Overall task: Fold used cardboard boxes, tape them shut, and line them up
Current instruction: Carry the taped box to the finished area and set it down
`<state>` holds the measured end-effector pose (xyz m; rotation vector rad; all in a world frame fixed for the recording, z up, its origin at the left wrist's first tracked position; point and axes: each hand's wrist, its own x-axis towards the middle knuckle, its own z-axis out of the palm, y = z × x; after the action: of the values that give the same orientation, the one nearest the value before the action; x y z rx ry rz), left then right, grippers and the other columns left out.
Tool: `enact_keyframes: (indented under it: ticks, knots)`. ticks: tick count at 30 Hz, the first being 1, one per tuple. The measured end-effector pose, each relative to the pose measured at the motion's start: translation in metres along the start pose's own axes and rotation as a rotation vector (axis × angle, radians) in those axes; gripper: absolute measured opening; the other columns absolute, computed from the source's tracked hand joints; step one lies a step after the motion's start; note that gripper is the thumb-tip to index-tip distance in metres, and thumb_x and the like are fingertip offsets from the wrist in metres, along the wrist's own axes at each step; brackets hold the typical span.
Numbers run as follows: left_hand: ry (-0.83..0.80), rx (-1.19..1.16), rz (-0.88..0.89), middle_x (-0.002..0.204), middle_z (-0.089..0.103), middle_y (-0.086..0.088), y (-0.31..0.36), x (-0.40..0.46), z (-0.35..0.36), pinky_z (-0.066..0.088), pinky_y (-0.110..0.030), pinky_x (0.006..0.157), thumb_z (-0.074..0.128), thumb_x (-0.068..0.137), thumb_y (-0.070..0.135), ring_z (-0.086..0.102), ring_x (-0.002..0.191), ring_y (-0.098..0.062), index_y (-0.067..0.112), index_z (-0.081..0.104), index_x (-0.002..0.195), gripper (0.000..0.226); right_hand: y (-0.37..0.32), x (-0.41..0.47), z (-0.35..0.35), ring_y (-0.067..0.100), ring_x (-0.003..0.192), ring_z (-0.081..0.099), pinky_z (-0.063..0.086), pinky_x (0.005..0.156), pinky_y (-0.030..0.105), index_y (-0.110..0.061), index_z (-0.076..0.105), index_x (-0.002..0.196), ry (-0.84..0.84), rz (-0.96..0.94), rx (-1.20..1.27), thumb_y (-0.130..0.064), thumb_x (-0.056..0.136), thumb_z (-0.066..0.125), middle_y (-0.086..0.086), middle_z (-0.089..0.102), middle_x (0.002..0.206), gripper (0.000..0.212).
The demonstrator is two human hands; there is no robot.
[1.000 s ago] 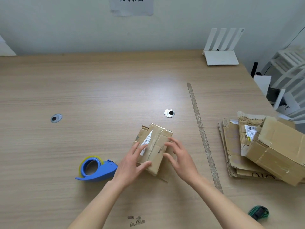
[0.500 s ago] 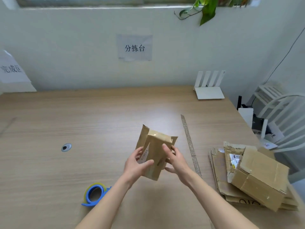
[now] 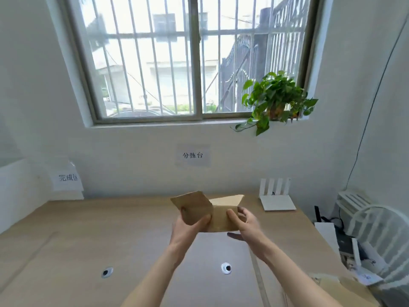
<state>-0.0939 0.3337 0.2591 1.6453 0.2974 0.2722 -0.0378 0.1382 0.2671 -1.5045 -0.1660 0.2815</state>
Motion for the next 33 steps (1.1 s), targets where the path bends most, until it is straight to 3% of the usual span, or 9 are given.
enact_keyframes:
  ticks: [5,9,11,14,16,19,23,28,33]
  knots:
    - [-0.010,-0.051,0.065,0.113,0.070,0.022,0.027,-0.014,-0.012,0.046,-0.020,0.084,0.086,0.063,0.052,0.063,0.108,0.002,0.044,0.057,0.124,0.068,-0.027,-0.009,0.003,0.017,0.101,0.072,0.060,0.090,0.043,-0.021,0.054,0.125,-0.055,-0.065,-0.036,-0.032,0.095,0.067,-0.004,0.073,0.109,0.034]
    - [0.179,0.008,0.021,0.125,0.055,0.015,0.024,-0.019,-0.031,0.046,-0.035,0.103,0.090,0.053,0.061,0.056,0.119,-0.011,0.055,0.041,0.139,0.099,-0.025,-0.012,0.013,0.015,0.094,0.072,0.059,0.086,0.043,-0.023,0.058,0.117,0.085,-0.142,-0.090,-0.036,0.089,0.076,0.000,0.073,0.106,0.036]
    - [0.244,0.066,-0.018,0.118,0.041,0.008,0.023,-0.024,-0.044,0.043,-0.037,0.106,0.091,0.055,0.056,0.052,0.117,-0.017,0.054,0.032,0.146,0.108,-0.023,-0.013,0.023,0.018,0.092,0.072,0.061,0.083,0.043,-0.028,0.060,0.113,0.152,-0.191,-0.142,-0.045,0.082,0.081,0.006,0.073,0.105,0.041]
    - [0.264,0.121,-0.010,0.113,0.036,0.008,0.024,-0.031,-0.067,0.041,-0.039,0.108,0.092,0.056,0.054,0.051,0.116,-0.019,0.051,0.026,0.150,0.114,-0.025,-0.019,0.047,0.016,0.099,0.071,0.060,0.084,0.033,-0.033,0.064,0.112,0.081,-0.244,-0.202,-0.042,0.087,0.077,0.004,0.072,0.111,0.030]
    - [0.283,0.153,0.016,0.112,0.035,0.009,0.027,-0.035,-0.089,0.042,-0.039,0.109,0.092,0.055,0.055,0.052,0.115,-0.019,0.050,0.025,0.151,0.117,-0.033,-0.028,0.069,0.008,0.108,0.068,0.055,0.086,0.020,-0.033,0.061,0.122,-0.005,-0.247,-0.237,-0.052,0.083,0.076,-0.005,0.069,0.116,0.045]
    - [0.340,0.186,0.030,0.114,0.035,0.006,0.033,-0.046,-0.128,0.043,-0.038,0.108,0.092,0.054,0.055,0.052,0.117,-0.022,0.046,0.026,0.152,0.118,-0.043,-0.041,0.109,-0.003,0.107,0.065,0.051,0.091,0.016,-0.041,0.052,0.132,-0.095,-0.259,-0.402,-0.079,0.059,0.078,-0.017,0.067,0.118,0.087]
    - [0.384,0.249,0.045,0.117,0.036,0.003,0.039,-0.064,-0.192,0.044,-0.037,0.105,0.091,0.056,0.053,0.052,0.117,-0.022,0.041,0.026,0.153,0.118,-0.056,-0.062,0.170,-0.002,0.101,0.063,0.045,0.074,0.003,-0.039,0.053,0.129,-0.153,-0.265,-0.521,-0.052,0.070,0.087,-0.014,0.066,0.114,0.070]
    - [0.401,0.344,0.087,0.119,0.044,0.001,0.046,-0.102,-0.287,0.043,-0.030,0.087,0.087,0.065,0.054,0.051,0.100,-0.013,0.041,0.036,0.147,0.097,-0.056,-0.089,0.258,0.007,0.095,0.067,0.055,0.081,0.019,-0.042,0.061,0.118,-0.129,-0.324,-0.458,-0.052,0.062,0.090,-0.010,0.070,0.103,0.064]
    - [0.467,0.558,-0.019,0.143,0.043,0.003,0.032,-0.147,-0.391,0.041,-0.033,0.087,0.076,0.071,0.060,0.048,0.128,-0.020,0.037,0.034,0.149,0.091,-0.036,-0.101,0.355,0.008,0.092,0.068,0.058,0.085,0.032,-0.048,0.059,0.118,-0.130,-0.390,-0.463,-0.065,0.052,0.084,-0.011,0.070,0.101,0.072]
